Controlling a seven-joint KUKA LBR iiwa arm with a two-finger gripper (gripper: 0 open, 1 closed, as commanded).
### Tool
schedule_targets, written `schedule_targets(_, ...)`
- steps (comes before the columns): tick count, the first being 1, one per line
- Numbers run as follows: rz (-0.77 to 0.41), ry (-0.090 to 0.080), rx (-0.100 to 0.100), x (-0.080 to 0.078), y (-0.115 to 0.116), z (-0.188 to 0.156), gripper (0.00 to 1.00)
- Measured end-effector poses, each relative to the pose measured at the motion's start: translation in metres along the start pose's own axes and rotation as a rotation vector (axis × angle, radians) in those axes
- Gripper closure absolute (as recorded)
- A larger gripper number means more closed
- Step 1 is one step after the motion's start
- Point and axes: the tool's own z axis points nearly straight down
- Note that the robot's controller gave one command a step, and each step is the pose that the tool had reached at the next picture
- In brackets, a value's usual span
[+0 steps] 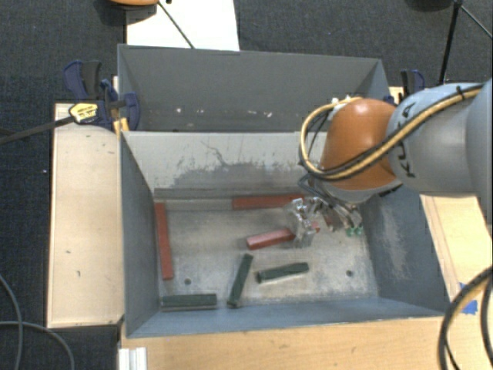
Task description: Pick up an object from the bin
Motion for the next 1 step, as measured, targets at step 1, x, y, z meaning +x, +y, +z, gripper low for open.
schedule_targets(1, -0.130, -0.005, 0.000, 0.0412, 0.0271, -0.1456, 1.00)
